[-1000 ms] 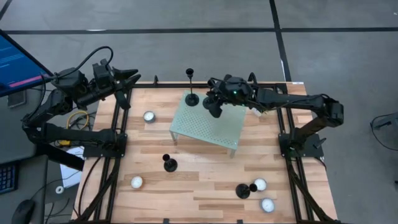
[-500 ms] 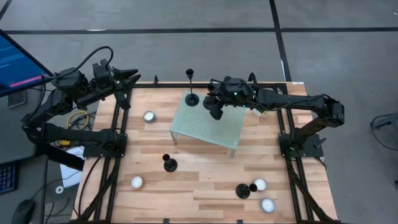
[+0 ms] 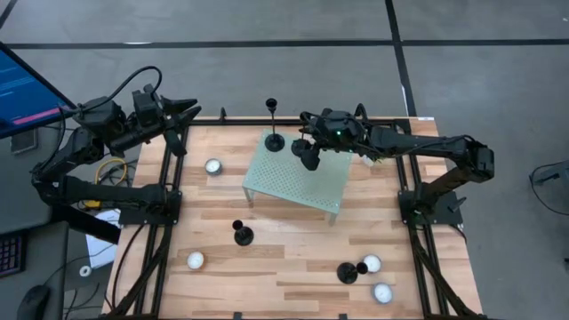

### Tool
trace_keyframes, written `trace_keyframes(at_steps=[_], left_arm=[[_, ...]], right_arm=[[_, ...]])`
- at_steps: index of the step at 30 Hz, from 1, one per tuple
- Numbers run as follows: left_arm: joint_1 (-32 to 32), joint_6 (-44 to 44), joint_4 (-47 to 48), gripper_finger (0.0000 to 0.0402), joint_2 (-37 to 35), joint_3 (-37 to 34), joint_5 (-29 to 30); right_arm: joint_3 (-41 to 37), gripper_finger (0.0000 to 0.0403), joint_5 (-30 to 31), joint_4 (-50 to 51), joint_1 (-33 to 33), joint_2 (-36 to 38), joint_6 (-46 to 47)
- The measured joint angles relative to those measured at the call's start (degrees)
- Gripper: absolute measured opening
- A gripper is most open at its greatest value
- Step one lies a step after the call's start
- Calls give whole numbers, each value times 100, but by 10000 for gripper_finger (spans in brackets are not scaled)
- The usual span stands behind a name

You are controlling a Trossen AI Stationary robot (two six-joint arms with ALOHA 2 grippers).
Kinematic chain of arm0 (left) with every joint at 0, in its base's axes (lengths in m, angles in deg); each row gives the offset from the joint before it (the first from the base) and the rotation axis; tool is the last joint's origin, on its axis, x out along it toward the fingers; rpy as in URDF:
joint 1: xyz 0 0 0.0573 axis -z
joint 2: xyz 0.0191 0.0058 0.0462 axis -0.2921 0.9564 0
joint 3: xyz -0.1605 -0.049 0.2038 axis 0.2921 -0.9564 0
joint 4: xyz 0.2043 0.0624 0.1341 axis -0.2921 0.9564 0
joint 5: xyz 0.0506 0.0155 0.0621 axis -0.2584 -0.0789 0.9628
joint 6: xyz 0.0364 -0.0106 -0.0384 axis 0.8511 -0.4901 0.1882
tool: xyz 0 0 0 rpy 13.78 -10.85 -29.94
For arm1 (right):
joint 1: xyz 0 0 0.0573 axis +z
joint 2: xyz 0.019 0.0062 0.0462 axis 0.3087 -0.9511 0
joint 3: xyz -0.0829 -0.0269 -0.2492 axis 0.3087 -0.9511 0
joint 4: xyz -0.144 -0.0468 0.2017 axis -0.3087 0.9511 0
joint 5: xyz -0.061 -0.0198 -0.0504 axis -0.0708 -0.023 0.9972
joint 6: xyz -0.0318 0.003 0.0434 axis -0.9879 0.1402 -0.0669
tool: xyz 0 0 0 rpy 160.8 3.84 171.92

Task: Pick & Place candle stick holders
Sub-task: Put the black candle holder on the shelf, then align the black candle holder with the other black candle holder on the shelf

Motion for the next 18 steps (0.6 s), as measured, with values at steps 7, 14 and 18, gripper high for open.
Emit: trace_keyframes(at_steps=[7,14,18], left_arm=[[2,-12,-1,102,0,0,0],[0,-10,0,102,-2,0,0],[1,-12,-1,102,0,0,0]], right_arm=[[0,241,12,194,-3,289,46],[0,247,15,1105,44,1026,260],[0,245,17,2209,420,1760,720]])
